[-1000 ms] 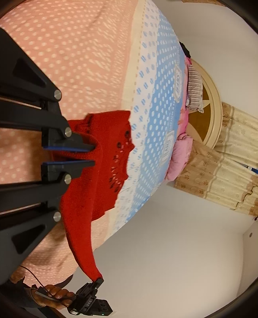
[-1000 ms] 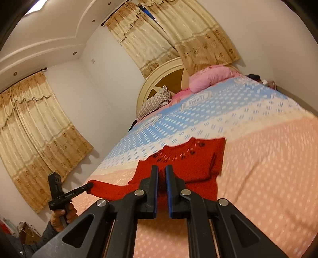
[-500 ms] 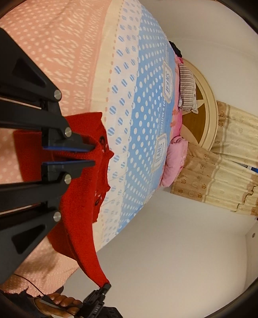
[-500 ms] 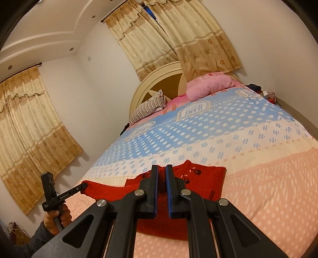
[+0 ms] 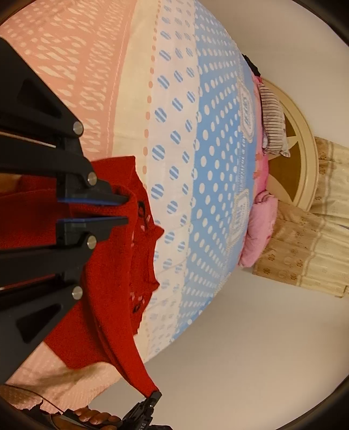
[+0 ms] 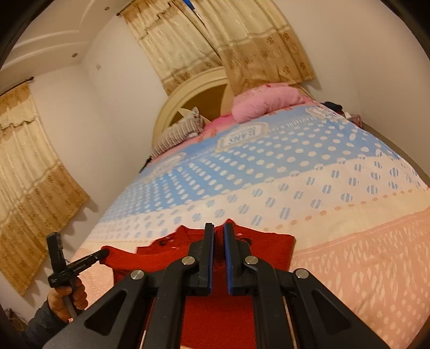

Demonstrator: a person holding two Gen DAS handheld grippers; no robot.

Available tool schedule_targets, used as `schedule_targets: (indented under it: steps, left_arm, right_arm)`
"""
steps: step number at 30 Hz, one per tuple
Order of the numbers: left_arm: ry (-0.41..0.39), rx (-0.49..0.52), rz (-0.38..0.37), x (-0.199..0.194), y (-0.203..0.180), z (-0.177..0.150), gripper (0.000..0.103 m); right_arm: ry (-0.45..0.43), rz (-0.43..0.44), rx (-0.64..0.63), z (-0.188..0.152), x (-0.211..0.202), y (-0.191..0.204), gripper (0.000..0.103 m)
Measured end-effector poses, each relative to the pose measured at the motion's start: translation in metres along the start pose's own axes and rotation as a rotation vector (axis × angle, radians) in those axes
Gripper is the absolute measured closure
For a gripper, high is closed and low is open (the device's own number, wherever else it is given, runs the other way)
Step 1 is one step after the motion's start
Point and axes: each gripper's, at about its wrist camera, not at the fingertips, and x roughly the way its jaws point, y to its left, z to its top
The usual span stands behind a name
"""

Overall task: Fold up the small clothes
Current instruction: 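Lift the hem with both grippers and fold it over toward the collar, then open both grippers to release the folded hem on the sweater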

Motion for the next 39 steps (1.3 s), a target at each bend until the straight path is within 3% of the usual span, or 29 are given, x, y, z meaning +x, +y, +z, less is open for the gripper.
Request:
schedule_targets:
  steps: [17,20,21,24,26,28,30,32,34,36,39]
  left_arm:
    - [0.148,-0.024,0.03,0.096,0.021,0.0,0.095]
    - [0.141,-0.015,0.083,0.094,0.021,-0.004,0.083]
    - [0.124,-0.018,0.09,0.087,0.021,-0.006,0.073]
    - [0.077,-0.006,0.133,0.061,0.024,-0.013,0.05]
    - [0.037,0.012,0.134,0.04,0.028,-0.022,0.043]
    - [0.029,0.019,0.155,0.029,0.031,-0.031,0.035]
    - [0.015,0.0,0.14,0.02,0.036,-0.041,0.028]
    - [0.03,-0.031,0.145,0.019,0.042,-0.053,0.028]
    - [0.047,-0.049,0.131,0.022,0.046,-0.061,0.028]
    - [0.051,-0.066,0.134,0.025,0.046,-0.067,0.028]
    - [0.056,-0.109,0.113,0.029,0.053,-0.069,0.027]
  right_arm:
    - [0.139,-0.187,0.063,-0.007,0.131,-0.06,0.096]
    - [0.166,-0.225,0.057,-0.009,0.146,-0.063,0.094]
    - [0.168,-0.247,0.045,-0.009,0.148,-0.061,0.092]
    - [0.175,-0.269,-0.001,-0.014,0.139,-0.047,0.07]
    - [0.199,-0.228,-0.046,-0.022,0.127,-0.028,0.05]
    - [0.248,-0.174,-0.094,-0.033,0.124,-0.01,0.048]
    - [0.38,-0.106,-0.153,-0.051,0.136,0.013,0.048]
    - [0.494,-0.08,-0.223,-0.069,0.155,0.034,0.048]
    - [0.549,-0.113,-0.307,-0.083,0.176,0.052,0.048]
    - [0.542,-0.158,-0.348,-0.082,0.196,0.064,0.048]
    - [0.516,-0.157,-0.291,-0.064,0.221,0.064,0.048]
